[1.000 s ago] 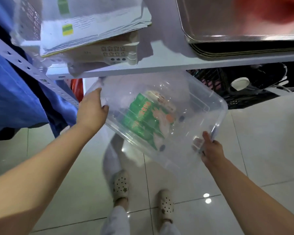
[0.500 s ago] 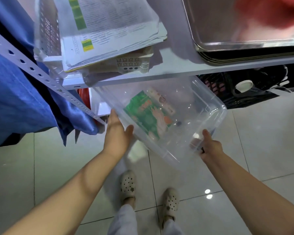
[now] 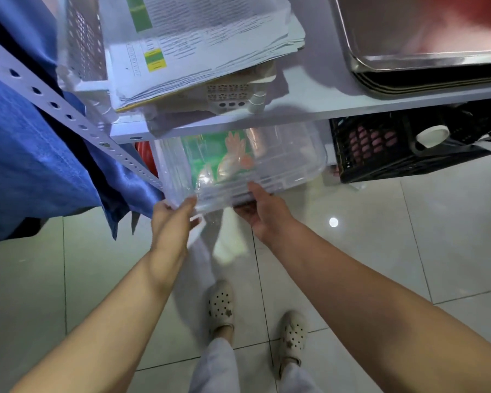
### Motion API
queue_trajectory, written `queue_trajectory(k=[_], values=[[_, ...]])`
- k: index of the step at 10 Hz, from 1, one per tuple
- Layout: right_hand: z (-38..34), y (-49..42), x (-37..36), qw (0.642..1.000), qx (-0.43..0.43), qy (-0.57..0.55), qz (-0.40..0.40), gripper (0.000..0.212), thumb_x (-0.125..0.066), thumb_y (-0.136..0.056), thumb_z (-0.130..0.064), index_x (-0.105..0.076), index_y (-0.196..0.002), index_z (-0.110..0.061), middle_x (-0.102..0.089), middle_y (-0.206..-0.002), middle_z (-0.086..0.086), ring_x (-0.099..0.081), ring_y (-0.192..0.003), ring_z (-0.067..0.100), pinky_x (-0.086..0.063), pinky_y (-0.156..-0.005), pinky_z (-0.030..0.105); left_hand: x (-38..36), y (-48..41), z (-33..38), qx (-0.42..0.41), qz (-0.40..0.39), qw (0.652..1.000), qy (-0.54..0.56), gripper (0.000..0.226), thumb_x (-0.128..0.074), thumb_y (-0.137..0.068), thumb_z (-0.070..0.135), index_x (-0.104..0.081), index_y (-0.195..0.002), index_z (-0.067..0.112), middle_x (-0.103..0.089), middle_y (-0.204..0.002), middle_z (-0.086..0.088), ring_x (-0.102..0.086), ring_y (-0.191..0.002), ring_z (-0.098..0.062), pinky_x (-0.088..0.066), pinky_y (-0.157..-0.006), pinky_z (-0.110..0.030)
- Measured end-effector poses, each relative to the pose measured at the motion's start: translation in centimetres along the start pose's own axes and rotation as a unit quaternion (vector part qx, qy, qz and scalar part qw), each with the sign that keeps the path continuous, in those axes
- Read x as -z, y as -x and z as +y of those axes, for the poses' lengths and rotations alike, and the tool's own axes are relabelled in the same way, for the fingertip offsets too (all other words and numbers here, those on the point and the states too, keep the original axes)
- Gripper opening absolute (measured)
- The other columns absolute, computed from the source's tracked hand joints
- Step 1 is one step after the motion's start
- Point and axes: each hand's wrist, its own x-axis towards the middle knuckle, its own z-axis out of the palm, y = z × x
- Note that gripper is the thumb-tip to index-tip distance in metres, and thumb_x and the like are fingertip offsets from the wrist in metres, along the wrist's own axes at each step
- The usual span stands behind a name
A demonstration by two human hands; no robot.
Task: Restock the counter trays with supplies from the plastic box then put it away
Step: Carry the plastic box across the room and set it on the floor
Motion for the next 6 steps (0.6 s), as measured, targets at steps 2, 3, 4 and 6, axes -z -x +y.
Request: queue_trajectory(k=[2, 3, 4, 6], values=[[0.0, -0.8, -1.5, 0.986, 0.008, 0.146, -0.083, 0.019, -0.046, -0.094, 0.001, -0.047, -0.112, -0.004, -0.055, -0.084, 0.009, -0.058, -0.075, 0.02, -0.052, -0.079, 0.032, -0.5, -4.0, 3.0, 0.025, 0.087, 0.993, 0.07, 0.014, -0.062, -0.086, 0.008, -0.052, -0.075, 0.006, -0.055, -0.051, -0.002, -0.047, -0.04, -0.014, -0.036, -0.037, -0.021], [-0.3, -0.8, -0.7, 0.962, 0.049, 0.258, -0.07, 0.01, -0.051, -0.091, -0.001, -0.054, -0.097, -0.009, -0.058, -0.087, 0.008, -0.061, -0.073, 0.016, -0.051, -0.071, 0.026, -0.8, -5.0, 3.8, 0.004, 0.093, 0.992, 0.083, 0.019, -0.061, -0.087, 0.007, -0.049, -0.072, 0.008, -0.054, -0.053, -0.003, -0.048, -0.033, -0.008, -0.04, -0.036, -0.016], [-0.6, -0.3, 0.8, 0.936, 0.081, 0.341, -0.032, 0.012, -0.05, -0.089, 0.0, -0.055, -0.091, -0.01, -0.059, -0.078, 0.007, -0.06, -0.06, 0.014, -0.048, -0.062, 0.025, -1.1, -5.3, 4.2, -0.004, 0.089, 0.992, 0.085, 0.009, -0.06, -0.088, 0.01, -0.054, -0.092, 0.004, -0.057, -0.067, -0.005, -0.055, -0.045, -0.01, -0.045, -0.039, -0.016], [-1.6, 2.0, 4.8, 0.798, 0.144, 0.584, 0.039, 0.014, -0.051, -0.087, -0.013, -0.062, -0.097, -0.014, -0.067, -0.097, 0.008, -0.066, -0.082, 0.024, -0.052, -0.077, 0.036, -0.4, -4.6, 3.9, -0.002, 0.074, 0.994, -0.078, 0.019, -0.056, -0.089, 0.02, -0.051, -0.093, 0.003, -0.057, -0.072, -0.009, -0.054, -0.062, -0.022, -0.042, -0.054, -0.025]])
